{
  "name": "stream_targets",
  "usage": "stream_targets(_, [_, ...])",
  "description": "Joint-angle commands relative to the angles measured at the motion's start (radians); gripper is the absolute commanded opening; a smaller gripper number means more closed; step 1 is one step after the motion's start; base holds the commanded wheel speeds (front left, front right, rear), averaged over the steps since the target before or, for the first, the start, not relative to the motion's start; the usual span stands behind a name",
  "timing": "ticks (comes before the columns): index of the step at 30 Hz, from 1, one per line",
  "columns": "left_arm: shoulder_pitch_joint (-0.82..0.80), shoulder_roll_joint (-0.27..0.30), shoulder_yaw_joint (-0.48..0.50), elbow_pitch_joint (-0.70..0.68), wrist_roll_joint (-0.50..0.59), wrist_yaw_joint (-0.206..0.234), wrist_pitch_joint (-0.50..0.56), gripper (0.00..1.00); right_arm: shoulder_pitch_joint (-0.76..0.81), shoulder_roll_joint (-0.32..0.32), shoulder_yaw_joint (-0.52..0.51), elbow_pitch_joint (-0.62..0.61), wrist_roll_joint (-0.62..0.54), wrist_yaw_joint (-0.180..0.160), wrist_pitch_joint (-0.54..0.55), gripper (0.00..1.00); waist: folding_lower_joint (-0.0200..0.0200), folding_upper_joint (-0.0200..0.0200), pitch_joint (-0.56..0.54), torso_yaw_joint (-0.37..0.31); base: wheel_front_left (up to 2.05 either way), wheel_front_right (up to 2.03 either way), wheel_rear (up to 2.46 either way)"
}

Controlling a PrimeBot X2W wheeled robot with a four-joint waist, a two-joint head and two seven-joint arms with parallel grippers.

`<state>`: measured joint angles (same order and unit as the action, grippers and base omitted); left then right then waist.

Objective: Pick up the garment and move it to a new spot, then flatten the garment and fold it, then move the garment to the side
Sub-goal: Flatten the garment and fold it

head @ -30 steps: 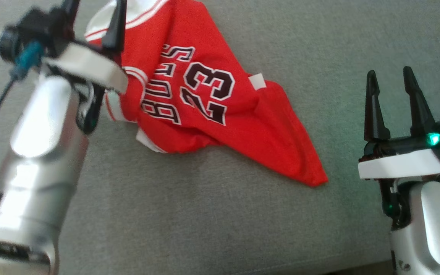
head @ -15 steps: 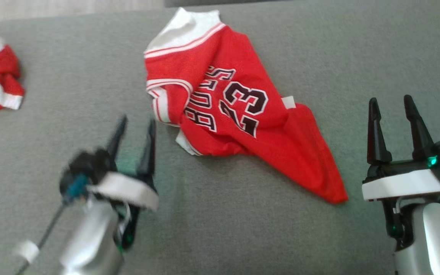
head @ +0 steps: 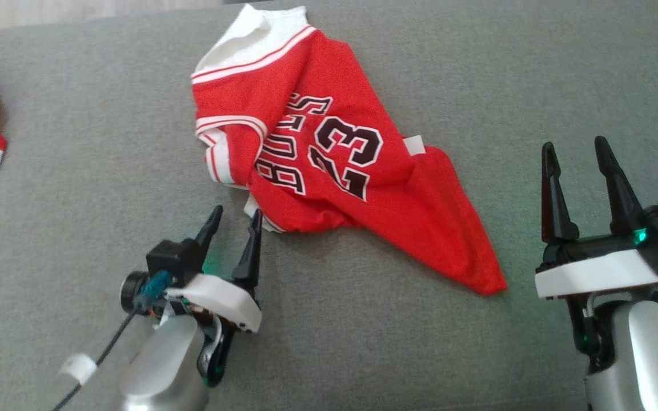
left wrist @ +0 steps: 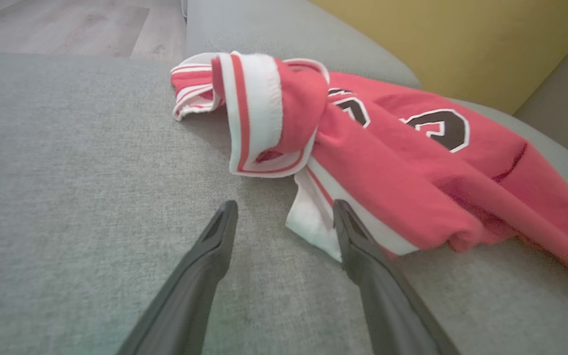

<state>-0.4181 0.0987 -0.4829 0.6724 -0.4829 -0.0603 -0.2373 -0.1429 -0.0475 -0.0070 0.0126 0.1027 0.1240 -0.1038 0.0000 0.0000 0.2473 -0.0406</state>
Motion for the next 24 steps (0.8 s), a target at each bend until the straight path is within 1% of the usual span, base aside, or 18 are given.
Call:
stream_targets(1, [-0.048,0.01,0.03,0.003,0.004,0.011,0.004,1.0,-0.018,-0.003,0.019,-0.037,-0.007,0.007,0.003,1.0,0.0,0.0,0.011,-0.017,0.0,0.0,0.0])
stream_targets(4, [-0.066,0.01,0.029,0.036,0.005,0.014,0.013,1.0,-0.018,-0.003,0.018,-0.038,-0.008,0.007,0.003,1.0,0.0,0.0,0.015,-0.028,0.0,0.0,0.0])
stream_targets(6, [-0.087,0.009,0.017,0.079,0.005,0.006,0.037,1.0,-0.017,-0.003,0.016,-0.039,-0.007,0.007,0.002,1.0,0.0,0.0,0.016,-0.038,0.0,0.0,0.0])
stream_targets(7, [-0.092,0.009,0.007,0.093,0.009,0.002,0.049,0.75,-0.016,-0.003,0.016,-0.039,-0.007,0.007,0.002,1.0,0.0,0.0,0.016,-0.04,0.0,0.0,0.0])
stream_targets(8, [-0.097,0.009,-0.004,0.104,0.014,-0.004,0.058,0.28,-0.015,-0.003,0.015,-0.039,-0.007,0.007,0.001,1.0,0.0,0.0,0.014,-0.042,0.0,0.0,0.0])
stream_targets(9, [-0.1,0.008,-0.014,0.112,0.019,-0.009,0.065,0.03,-0.014,-0.003,0.014,-0.038,-0.007,0.007,0.001,1.0,0.0,0.0,0.012,-0.042,0.0,0.0,0.0])
stream_targets(10, [-0.102,0.007,-0.026,0.117,0.024,-0.014,0.072,0.0,-0.013,-0.003,0.013,-0.037,-0.007,0.007,0.0,1.0,0.0,0.0,0.009,-0.041,0.0,0.0,0.0])
stream_targets(13, [-0.104,0.002,-0.051,0.113,0.035,-0.022,0.07,0.0,-0.004,-0.003,0.004,-0.033,-0.007,0.007,-0.001,1.0,0.0,0.0,-0.005,-0.031,0.0,0.0,0.0])
stream_targets(15, [-0.1,0.003,-0.06,0.102,0.045,-0.017,0.058,0.0,0.003,-0.003,0.0,-0.03,-0.008,0.007,-0.002,1.0,0.0,0.0,-0.02,-0.018,0.0,0.0,0.0])
stream_targets(19, [-0.08,0.018,-0.056,0.058,0.054,0.012,0.029,0.0,0.016,-0.003,-0.006,-0.024,-0.008,0.007,-0.004,1.0,0.0,0.0,-0.054,0.019,0.0,0.0,0.0])
stream_targets(24, [-0.01,0.056,-0.024,-0.049,0.047,0.064,0.004,0.0,0.04,-0.003,-0.019,-0.017,-0.008,0.007,-0.003,1.0,0.0,0.0,-0.101,0.082,0.0,0.0,0.0])
